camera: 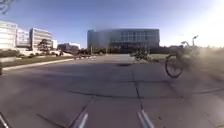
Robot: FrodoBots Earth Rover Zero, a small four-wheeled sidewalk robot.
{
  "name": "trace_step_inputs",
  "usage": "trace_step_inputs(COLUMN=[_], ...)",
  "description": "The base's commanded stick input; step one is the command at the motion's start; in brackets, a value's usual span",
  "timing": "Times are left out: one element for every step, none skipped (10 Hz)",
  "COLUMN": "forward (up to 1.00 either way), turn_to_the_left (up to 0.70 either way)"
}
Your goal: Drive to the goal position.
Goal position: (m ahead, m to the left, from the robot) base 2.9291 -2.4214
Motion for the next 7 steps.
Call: trace_step_inputs(forward=[0.70, 0.70, 0.70, 0.70, 0.70, 0.70, 0.70], turn_to_the_left=[0.00, 0.00, 0.00, 0.00, 0.00, 0.00, 0.00])
